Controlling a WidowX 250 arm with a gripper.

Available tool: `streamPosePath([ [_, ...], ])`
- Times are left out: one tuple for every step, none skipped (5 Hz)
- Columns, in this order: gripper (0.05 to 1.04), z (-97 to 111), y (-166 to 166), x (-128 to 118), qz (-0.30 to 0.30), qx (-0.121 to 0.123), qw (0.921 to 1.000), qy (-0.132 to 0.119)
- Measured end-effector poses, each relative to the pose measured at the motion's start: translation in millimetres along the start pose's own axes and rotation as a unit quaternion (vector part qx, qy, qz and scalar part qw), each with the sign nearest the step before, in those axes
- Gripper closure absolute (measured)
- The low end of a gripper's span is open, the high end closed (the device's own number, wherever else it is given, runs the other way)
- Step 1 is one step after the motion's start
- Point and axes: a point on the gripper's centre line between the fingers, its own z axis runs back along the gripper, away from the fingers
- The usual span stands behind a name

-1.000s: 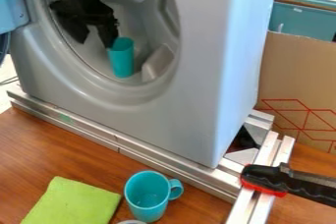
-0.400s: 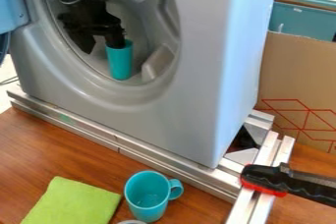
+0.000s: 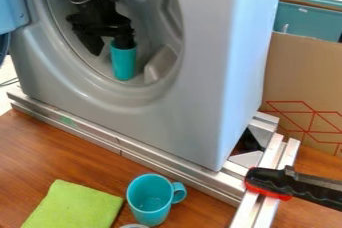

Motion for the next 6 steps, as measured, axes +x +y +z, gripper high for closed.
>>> streamPosePath([
  [0.431, -10.8, -0.7, -4.8, -0.013, -0.007, 0.9995, 0.029],
  [0.721, -8.7, -1.1, -2.7, -0.021, -0.011, 0.9992, 0.033],
  [0.909, -6.8, 4.0, -3.1, -0.021, 0.002, 0.9983, 0.055],
  [0.958, -3.1, 2.6, -9.4, -0.051, -0.003, 0.9966, 0.065],
  [0.965, 39.4, 4.7, -37.8, -0.072, 0.029, 0.9939, 0.078],
  [0.965, 50.1, 11.7, -81.9, -0.089, 0.056, 0.9824, 0.154],
])
